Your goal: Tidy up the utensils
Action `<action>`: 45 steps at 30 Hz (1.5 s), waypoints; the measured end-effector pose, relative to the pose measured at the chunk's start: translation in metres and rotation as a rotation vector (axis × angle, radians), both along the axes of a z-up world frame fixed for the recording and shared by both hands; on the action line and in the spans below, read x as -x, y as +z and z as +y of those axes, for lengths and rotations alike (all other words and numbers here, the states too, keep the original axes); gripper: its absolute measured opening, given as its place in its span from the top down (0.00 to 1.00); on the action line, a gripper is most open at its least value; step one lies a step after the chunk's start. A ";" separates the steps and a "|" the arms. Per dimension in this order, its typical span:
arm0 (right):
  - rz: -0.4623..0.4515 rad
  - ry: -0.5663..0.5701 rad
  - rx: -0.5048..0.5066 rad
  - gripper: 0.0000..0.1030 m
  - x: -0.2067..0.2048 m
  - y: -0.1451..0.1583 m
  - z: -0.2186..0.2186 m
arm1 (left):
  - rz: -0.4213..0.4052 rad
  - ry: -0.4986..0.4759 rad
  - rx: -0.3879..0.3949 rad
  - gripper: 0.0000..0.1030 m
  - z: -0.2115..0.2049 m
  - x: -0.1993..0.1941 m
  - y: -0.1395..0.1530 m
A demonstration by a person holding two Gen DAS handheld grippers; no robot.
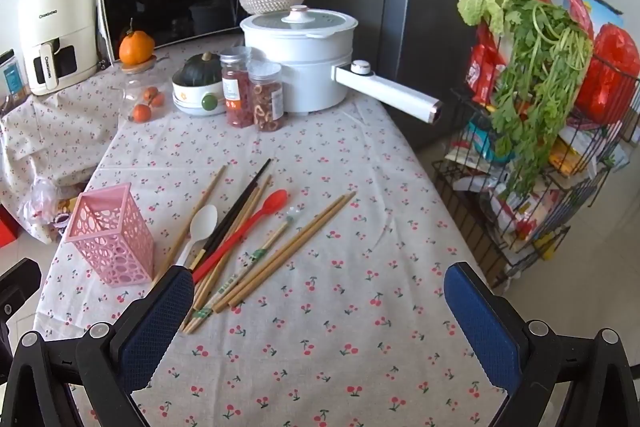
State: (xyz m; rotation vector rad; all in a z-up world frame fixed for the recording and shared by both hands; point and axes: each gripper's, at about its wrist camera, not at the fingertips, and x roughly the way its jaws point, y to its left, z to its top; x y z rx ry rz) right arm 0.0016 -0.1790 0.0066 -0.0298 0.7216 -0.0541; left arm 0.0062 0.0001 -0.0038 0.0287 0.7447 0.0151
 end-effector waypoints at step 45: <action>0.019 -0.037 0.043 0.00 -0.021 -0.004 -0.015 | 0.062 -0.063 0.024 0.02 -0.001 -0.024 -0.009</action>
